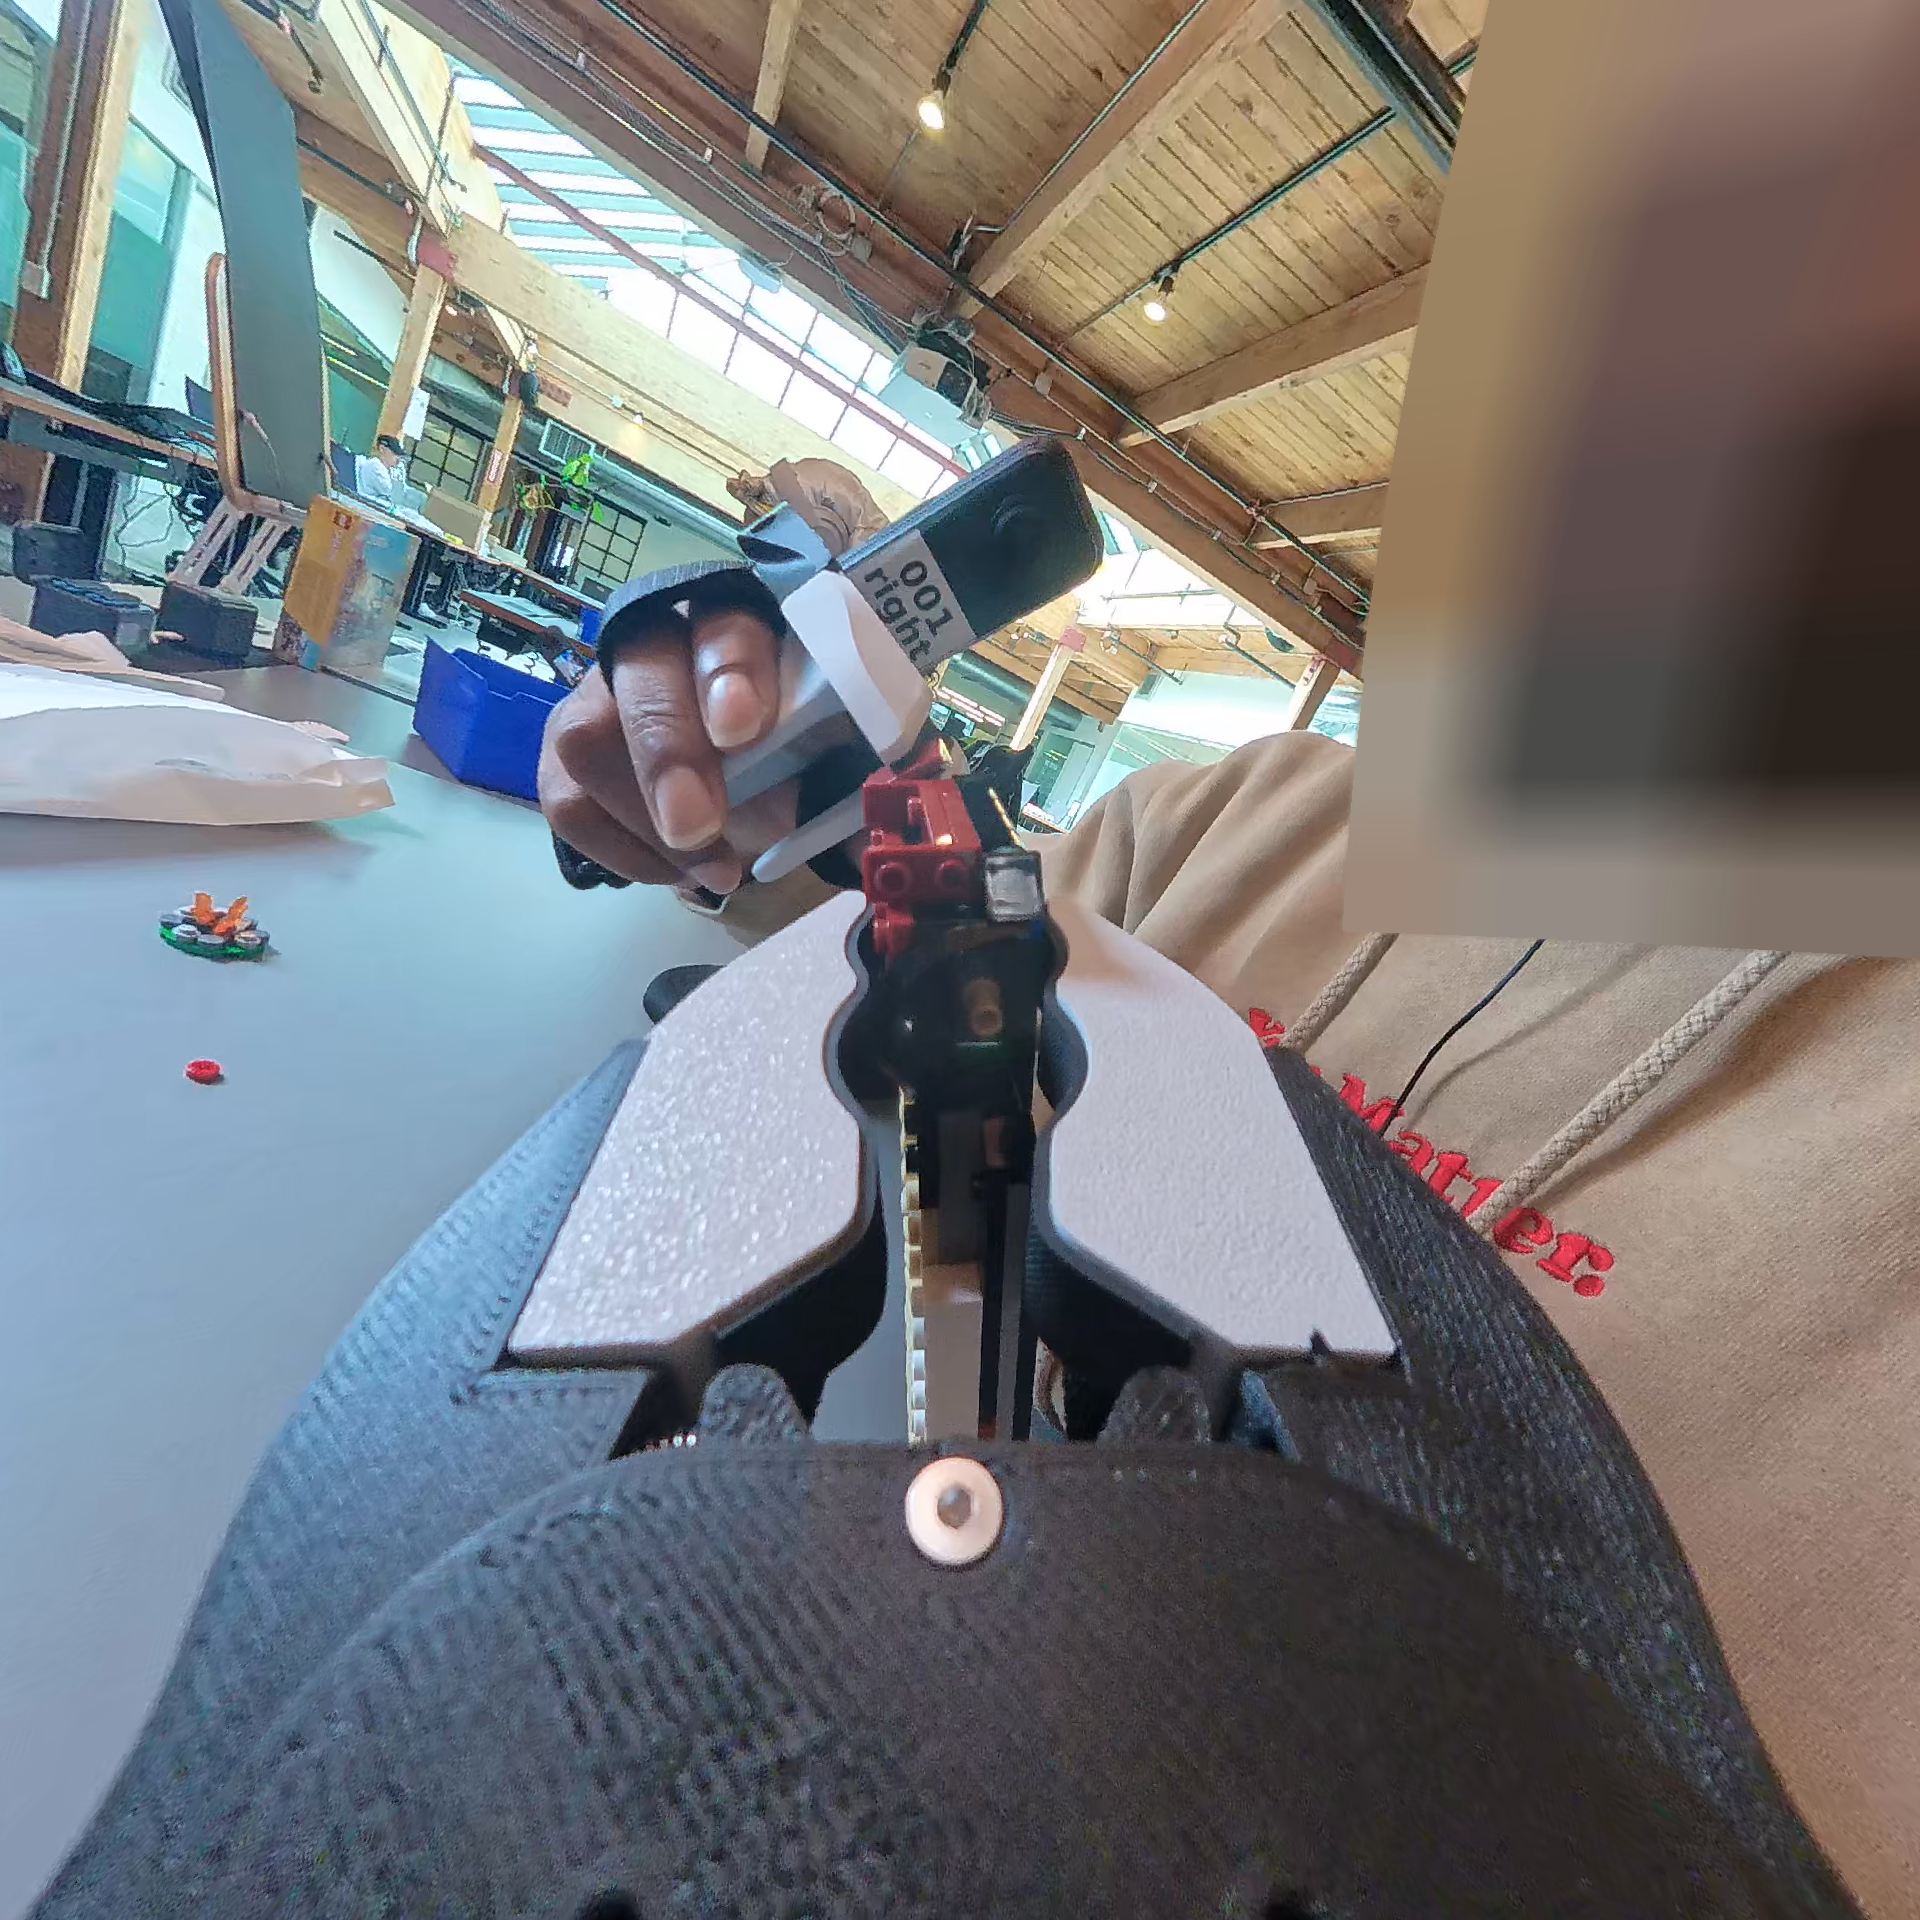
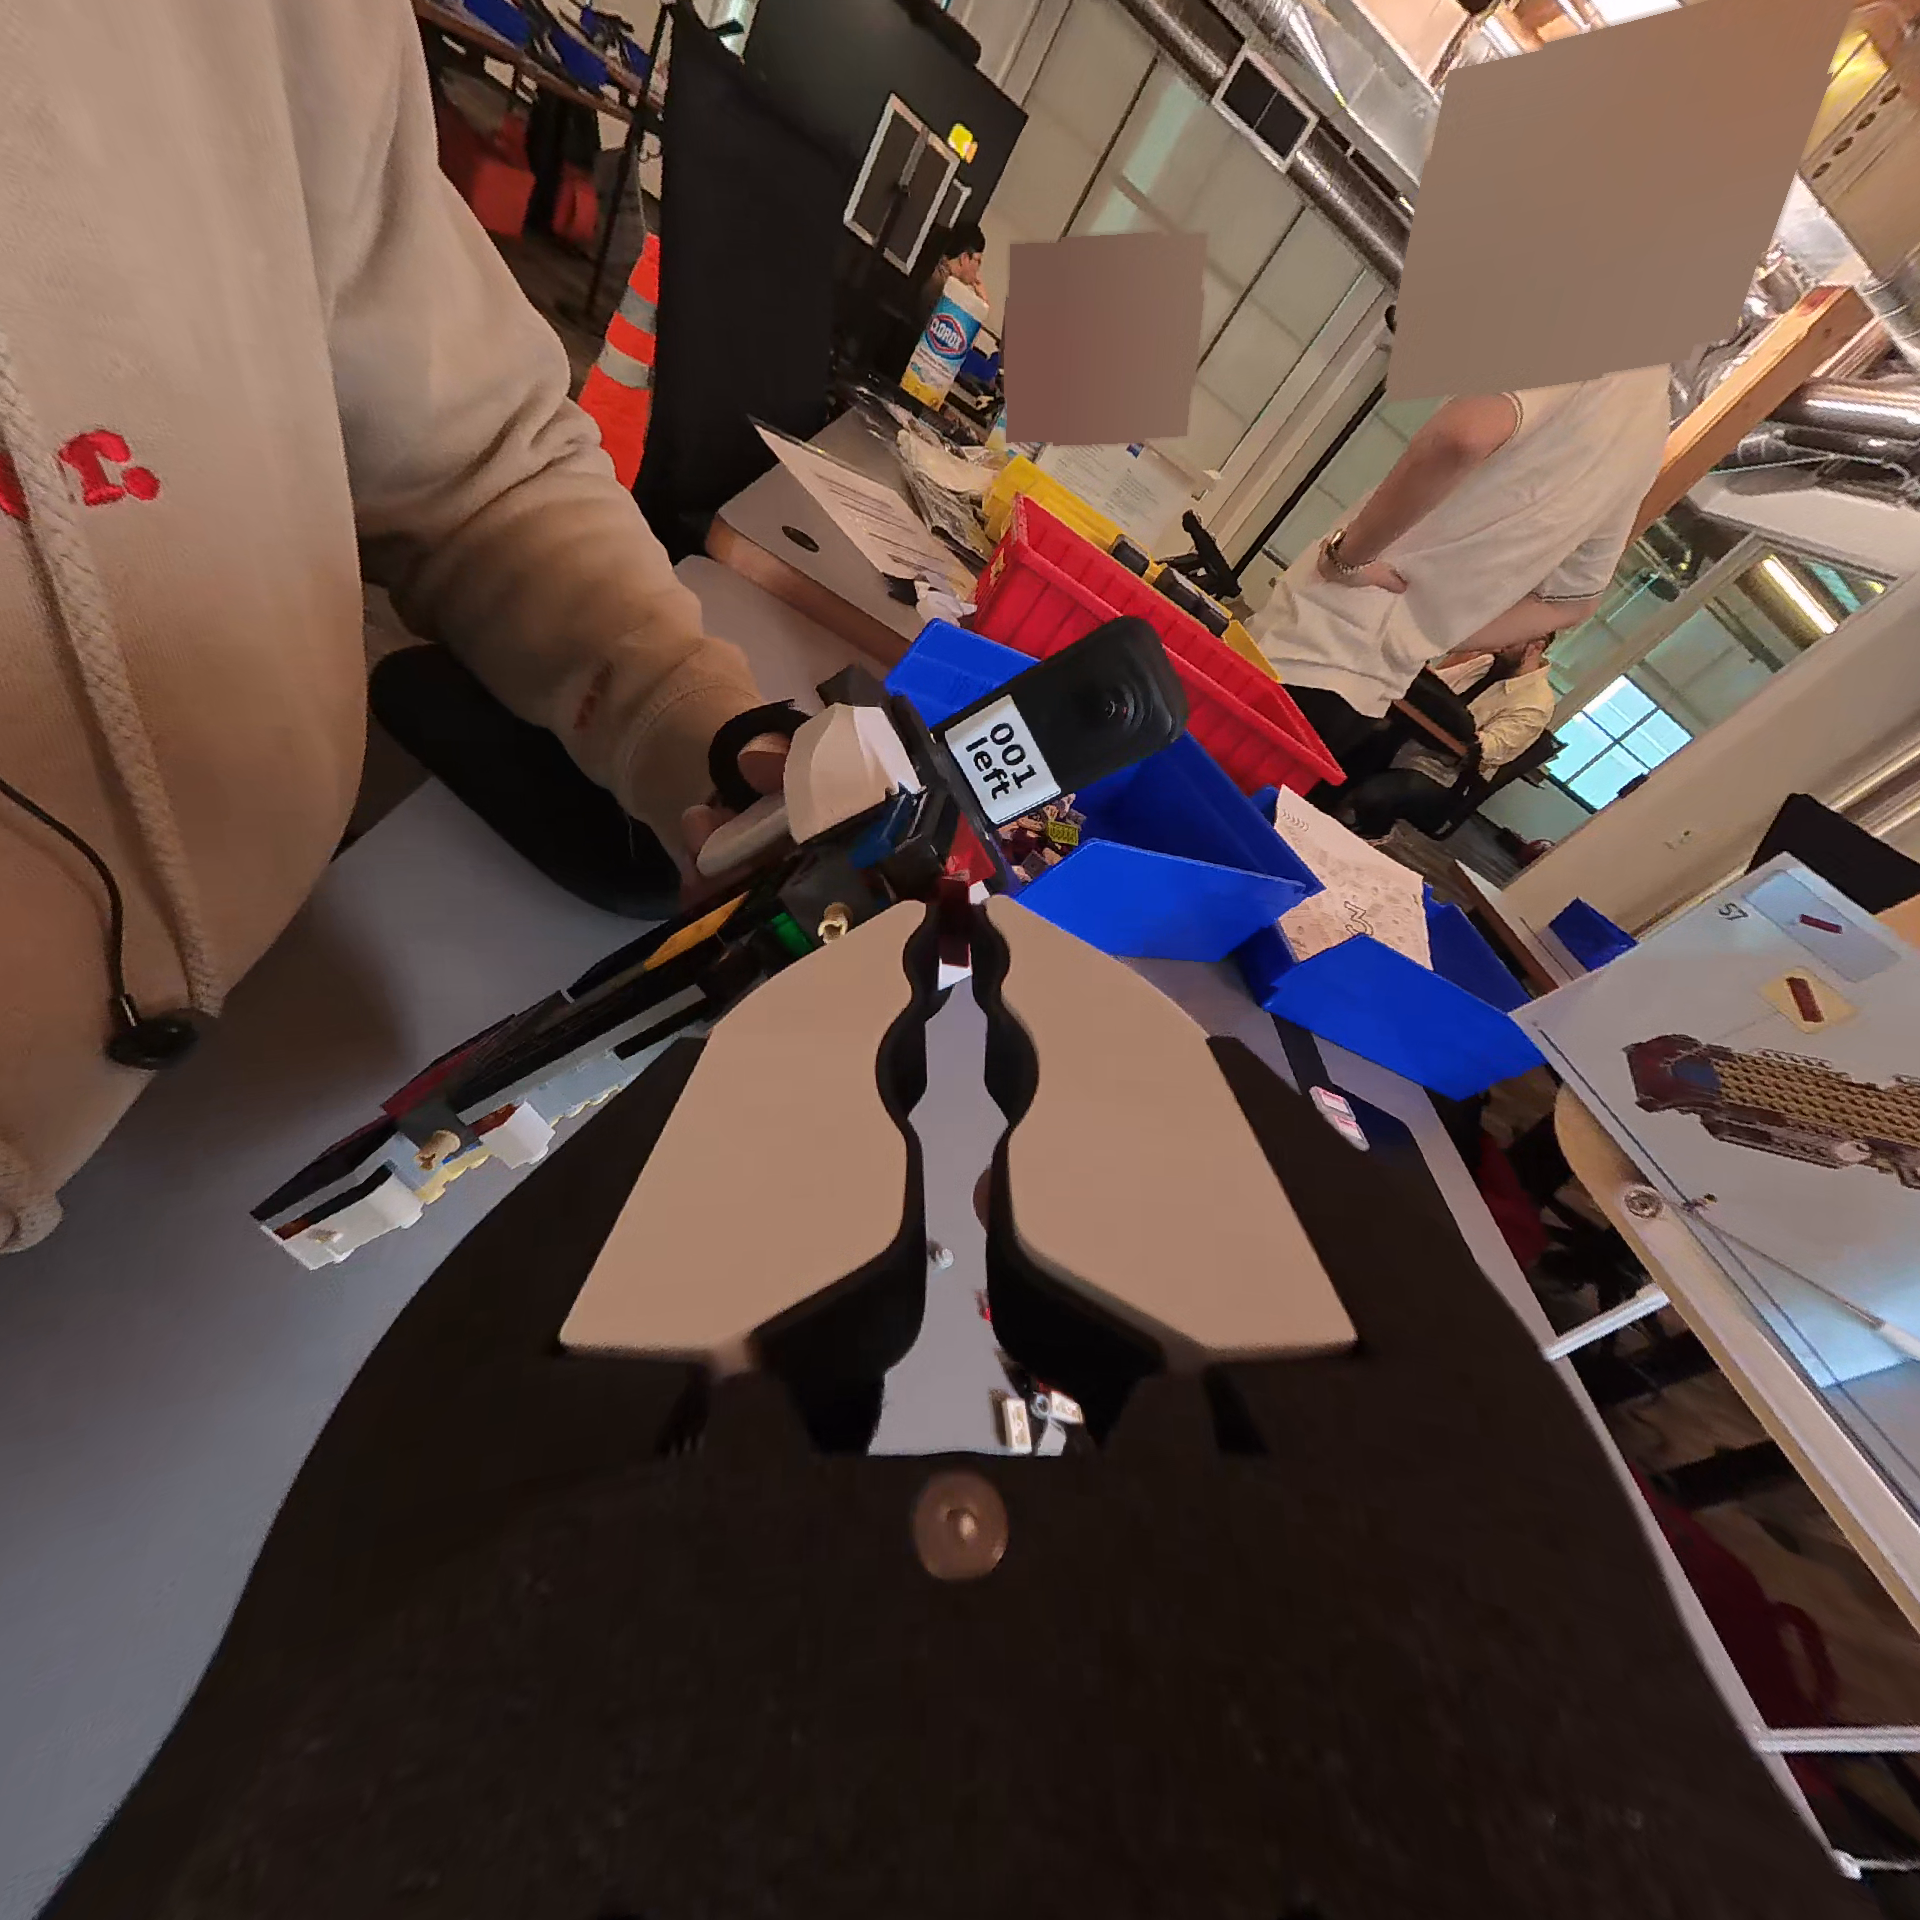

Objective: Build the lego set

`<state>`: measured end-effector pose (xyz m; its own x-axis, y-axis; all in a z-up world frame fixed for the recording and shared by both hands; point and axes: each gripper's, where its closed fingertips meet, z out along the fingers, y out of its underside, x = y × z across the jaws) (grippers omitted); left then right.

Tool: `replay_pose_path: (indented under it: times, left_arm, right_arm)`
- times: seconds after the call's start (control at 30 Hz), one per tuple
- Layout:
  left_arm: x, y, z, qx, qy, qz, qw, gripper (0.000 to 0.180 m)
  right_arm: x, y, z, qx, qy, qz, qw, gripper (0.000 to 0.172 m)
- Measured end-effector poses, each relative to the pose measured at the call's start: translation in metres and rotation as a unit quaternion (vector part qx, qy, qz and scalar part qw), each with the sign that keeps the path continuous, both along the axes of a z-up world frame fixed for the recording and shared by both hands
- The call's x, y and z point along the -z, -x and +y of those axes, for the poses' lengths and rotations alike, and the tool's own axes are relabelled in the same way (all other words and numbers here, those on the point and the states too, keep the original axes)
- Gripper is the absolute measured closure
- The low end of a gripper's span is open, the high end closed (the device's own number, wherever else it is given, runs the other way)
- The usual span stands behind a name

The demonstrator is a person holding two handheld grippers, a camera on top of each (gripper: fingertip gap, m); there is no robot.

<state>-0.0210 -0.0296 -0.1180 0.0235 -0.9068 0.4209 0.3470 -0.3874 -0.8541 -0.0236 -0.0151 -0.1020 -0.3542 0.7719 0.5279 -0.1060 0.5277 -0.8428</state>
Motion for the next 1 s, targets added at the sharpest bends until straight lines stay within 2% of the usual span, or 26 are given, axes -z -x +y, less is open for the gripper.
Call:
replay_pose_path:
  times: [0.33,0.5,0.57,0.63,0.8,0.9,1.0]
  left_arm:
    - [-0.004,0.001,0.003,-0.006,0.016,-0.036,0.999,0.153]
    - [-0.006,0.007,0.015,-0.064,0.007,-0.034,0.997,0.153]
    - [-0.005,0.012,0.020,-0.086,0.005,-0.034,0.996,0.153]
    - [-0.004,0.017,0.025,-0.102,0.008,-0.033,0.994,0.153]
    - [-0.003,0.022,0.029,-0.117,0.010,-0.035,0.992,0.153]
    - [-0.002,0.022,0.029,-0.122,0.010,-0.037,0.992,0.153]
    - [0.000,0.021,0.028,-0.128,0.009,-0.033,0.991,0.153]
  right_arm:
    - [-0.001,0.002,0.008,0.017,0.026,-0.008,0.999,0.166]
    - [0.007,-0.008,0.033,0.053,0.140,-0.044,0.988,0.166]
    - [0.023,-0.014,0.041,0.072,0.176,-0.073,0.979,0.166]
    - [0.054,-0.021,0.053,0.112,0.179,-0.138,0.968,0.166]
    - [0.138,-0.053,0.087,0.189,0.078,-0.349,0.914,0.167]
    - [0.163,-0.065,0.104,0.200,0.005,-0.431,0.880,0.166]
    - [0.177,-0.065,0.108,0.193,-0.010,-0.471,0.861,0.166]
